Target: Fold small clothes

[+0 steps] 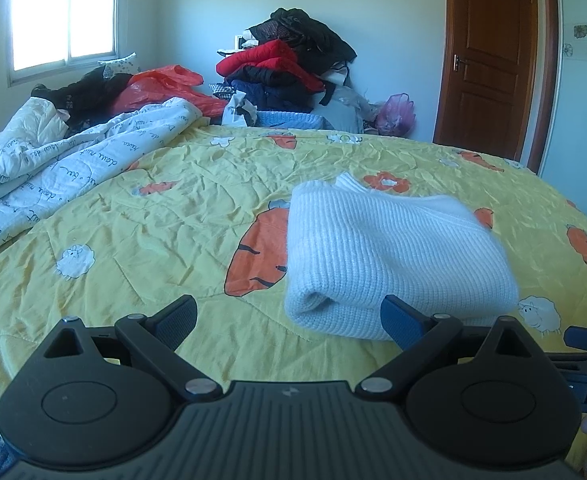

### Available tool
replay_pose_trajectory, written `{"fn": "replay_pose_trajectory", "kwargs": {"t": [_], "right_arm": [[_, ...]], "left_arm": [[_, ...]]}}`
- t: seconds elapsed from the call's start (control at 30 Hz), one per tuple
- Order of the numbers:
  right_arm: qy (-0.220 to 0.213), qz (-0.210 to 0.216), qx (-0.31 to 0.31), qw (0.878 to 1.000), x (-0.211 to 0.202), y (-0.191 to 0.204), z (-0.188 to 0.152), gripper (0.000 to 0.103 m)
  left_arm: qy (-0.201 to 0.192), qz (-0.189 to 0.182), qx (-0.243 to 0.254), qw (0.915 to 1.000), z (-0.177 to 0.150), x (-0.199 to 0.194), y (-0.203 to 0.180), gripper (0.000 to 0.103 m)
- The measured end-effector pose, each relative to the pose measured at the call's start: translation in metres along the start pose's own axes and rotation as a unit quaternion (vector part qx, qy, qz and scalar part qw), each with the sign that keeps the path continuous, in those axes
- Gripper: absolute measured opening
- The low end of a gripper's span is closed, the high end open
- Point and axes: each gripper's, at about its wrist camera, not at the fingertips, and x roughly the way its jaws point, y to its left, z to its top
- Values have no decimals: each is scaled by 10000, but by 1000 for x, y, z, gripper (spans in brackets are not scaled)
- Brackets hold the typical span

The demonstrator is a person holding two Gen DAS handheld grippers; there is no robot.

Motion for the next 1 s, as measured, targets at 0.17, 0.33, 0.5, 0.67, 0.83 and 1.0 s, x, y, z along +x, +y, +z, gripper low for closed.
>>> {"fn": "replay_pose_trajectory", "kwargs": {"t": [0.17,0.33,0.5,0.67,0.83,1.0], "right_arm": [[2,-3,1,10000,0,1,-1,102],[8,6,6,10000,0,-1,0,102],[10,7,10,10000,0,0,-1,102],[16,13,13,10000,0,0,-2,102],[17,15,12,10000,0,0,-2,102],[19,15,17,10000,0,0,-2,102]], "left_arm": [[9,-12,-7,10000,0,0,0,99],[13,-12,-9,10000,0,0,0,99],[19,-13,-9,10000,0,0,0,99],[23,-15,-12,10000,0,1,0,99],[35,-19,-14,10000,-2,1,1,99],[36,-40,5,10000,-7,2,1,99]]}}
